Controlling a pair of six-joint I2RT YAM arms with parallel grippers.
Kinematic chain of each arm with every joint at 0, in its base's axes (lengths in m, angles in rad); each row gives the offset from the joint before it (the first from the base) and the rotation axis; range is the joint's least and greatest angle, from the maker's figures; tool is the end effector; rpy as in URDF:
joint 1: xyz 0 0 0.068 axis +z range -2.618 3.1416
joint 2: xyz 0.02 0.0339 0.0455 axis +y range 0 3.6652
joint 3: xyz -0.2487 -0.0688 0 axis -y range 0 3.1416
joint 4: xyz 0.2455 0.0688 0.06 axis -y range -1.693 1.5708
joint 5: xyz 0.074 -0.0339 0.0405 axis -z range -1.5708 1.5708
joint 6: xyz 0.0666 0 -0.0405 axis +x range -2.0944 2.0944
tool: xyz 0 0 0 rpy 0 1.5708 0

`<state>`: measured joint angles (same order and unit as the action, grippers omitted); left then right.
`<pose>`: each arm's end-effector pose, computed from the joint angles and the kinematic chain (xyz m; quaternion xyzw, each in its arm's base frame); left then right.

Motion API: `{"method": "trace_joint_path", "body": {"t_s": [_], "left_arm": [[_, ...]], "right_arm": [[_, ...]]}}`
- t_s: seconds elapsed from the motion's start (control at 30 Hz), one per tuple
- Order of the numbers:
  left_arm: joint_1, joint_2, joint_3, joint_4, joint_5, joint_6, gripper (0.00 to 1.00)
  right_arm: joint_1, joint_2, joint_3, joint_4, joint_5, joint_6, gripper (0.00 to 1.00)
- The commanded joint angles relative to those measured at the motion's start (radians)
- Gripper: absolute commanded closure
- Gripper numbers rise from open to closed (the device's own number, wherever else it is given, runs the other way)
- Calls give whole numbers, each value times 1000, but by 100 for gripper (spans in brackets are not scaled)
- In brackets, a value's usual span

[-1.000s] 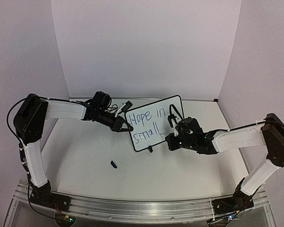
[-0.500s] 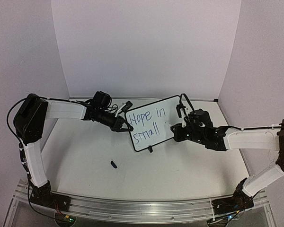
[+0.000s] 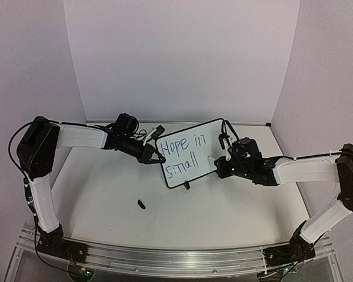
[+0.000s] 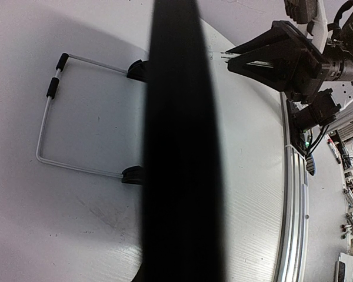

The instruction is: Write a sentence on the whiteboard

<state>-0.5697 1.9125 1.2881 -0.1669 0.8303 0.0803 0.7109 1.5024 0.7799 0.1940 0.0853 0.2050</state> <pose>0.3282 -0.2686 0.1684 0.4155 0.7532 -0.4462 0.2469 0.2674 0.2228 0.1735 -0.1963 0.8442 0.1867 0.4625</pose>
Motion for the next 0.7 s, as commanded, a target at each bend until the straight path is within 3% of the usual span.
{"method": "trace_joint_path", "body": {"t_s": [0.0, 0.67], "left_arm": [[-23, 12, 24, -36, 9, 12, 100], [-22, 11, 24, -37, 9, 12, 100]], "right_arm": [[-7, 23, 52, 37, -4, -19, 100], [-7, 59, 53, 51, -58, -20, 100]]}}
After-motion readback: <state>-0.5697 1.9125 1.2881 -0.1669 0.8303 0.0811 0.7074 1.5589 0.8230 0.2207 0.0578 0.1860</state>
